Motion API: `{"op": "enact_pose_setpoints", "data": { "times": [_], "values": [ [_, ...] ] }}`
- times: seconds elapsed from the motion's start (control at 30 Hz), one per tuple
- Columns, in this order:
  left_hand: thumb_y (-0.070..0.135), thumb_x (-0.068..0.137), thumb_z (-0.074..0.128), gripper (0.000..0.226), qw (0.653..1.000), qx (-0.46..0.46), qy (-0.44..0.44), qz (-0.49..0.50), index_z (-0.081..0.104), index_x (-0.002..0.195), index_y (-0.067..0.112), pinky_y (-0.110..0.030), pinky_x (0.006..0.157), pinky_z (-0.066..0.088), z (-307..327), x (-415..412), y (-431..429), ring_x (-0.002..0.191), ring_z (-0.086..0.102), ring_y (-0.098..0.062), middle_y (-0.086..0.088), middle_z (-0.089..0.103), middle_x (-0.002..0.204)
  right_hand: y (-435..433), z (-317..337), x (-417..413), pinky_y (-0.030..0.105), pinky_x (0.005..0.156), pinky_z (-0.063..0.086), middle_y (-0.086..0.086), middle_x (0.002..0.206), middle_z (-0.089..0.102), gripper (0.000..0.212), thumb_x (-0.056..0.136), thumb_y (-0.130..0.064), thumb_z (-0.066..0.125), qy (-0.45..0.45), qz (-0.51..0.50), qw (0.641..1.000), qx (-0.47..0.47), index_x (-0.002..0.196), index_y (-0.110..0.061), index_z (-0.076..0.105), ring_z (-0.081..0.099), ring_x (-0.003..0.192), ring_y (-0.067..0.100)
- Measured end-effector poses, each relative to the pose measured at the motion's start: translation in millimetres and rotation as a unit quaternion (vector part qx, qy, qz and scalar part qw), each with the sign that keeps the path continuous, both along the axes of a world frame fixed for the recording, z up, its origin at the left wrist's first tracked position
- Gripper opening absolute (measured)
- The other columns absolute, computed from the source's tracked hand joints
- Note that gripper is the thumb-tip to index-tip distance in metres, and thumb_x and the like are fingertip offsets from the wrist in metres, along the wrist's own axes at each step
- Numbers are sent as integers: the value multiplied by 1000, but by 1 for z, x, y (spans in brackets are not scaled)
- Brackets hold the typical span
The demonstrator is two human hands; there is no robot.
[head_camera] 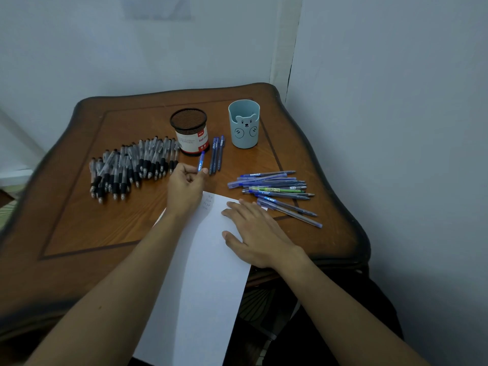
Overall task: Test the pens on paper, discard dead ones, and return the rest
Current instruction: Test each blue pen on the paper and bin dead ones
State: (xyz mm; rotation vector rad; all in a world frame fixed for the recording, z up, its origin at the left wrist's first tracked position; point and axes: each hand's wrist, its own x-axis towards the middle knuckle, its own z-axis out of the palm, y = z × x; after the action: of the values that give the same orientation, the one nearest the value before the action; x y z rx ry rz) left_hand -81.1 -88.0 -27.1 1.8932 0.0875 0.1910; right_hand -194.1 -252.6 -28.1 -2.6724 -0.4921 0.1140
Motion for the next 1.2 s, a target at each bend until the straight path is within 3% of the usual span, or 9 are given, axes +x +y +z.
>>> {"op": "enact_pose_setpoints", "data": {
  "times": [0.17,0.27,0.4,0.57,0.67,0.77,0.9,1.07,1.2],
  "values": [
    [41,100,58,25,999,32,7,-9,63,102,16,-27,53,45,3,8,2,53,54,-5,-1,63,72,1,-1,3,34,122,0,0,163,25,56,102,-43,43,-10,6,1000,-3,152,-20,33,9,153,17],
    [46,102,51,32,990,131,27,-31,70,113,22,-31,69,49,7,25,4,80,62,-13,0,69,93,-1,-4,2,34,122,1,-1,163,25,56,102,-44,43,-15,7,1000,4,152,-22,34,9,153,16],
    [17,101,45,32,970,231,64,-48,70,119,9,-33,76,49,15,41,-3,88,61,-24,-11,68,99,-3,-4,2,34,121,2,-3,165,22,59,102,-48,43,-12,7,1000,-6,155,-25,32,9,152,16],
    [4,90,51,7,944,316,75,-58,58,91,1,-43,94,47,15,56,-15,115,48,-36,-22,58,110,-8,-5,-1,32,119,-5,-4,166,17,62,102,-51,40,-16,18,999,-26,157,-27,26,5,153,15],
    [4,91,54,29,931,355,58,-66,62,119,0,-40,87,51,15,58,-21,114,52,-32,-20,57,117,-11,-5,-3,32,120,-6,-3,166,16,63,102,-51,39,-16,24,999,-30,158,-26,25,3,153,15],
    [6,95,52,41,941,323,36,-94,56,136,10,-35,74,50,15,54,-23,98,59,-24,-11,62,106,-13,-5,-4,28,116,-15,-5,168,8,66,102,-53,37,-3,39,999,-35,159,-28,18,-4,153,13],
    [7,97,49,35,944,309,8,-112,61,129,10,-37,76,51,13,51,-20,96,62,-26,-12,66,104,-15,-4,-5,24,113,-18,-6,167,8,66,101,-52,40,-2,44,999,-26,159,-27,20,-4,153,12],
    [20,94,61,30,928,346,-91,-109,69,123,18,-47,99,44,13,37,-17,119,48,-27,-8,60,124,-14,-5,-6,22,113,-14,-6,165,19,64,99,-54,45,-19,26,999,-11,155,-27,30,5,152,11],
    [21,95,66,15,918,301,-104,-237,72,109,19,-20,80,45,17,20,-15,101,53,-9,9,63,105,-13,-7,-8,31,120,2,-4,162,29,64,95,-55,48,-44,5,999,-4,151,-25,38,15,151,15]
  ]
}}
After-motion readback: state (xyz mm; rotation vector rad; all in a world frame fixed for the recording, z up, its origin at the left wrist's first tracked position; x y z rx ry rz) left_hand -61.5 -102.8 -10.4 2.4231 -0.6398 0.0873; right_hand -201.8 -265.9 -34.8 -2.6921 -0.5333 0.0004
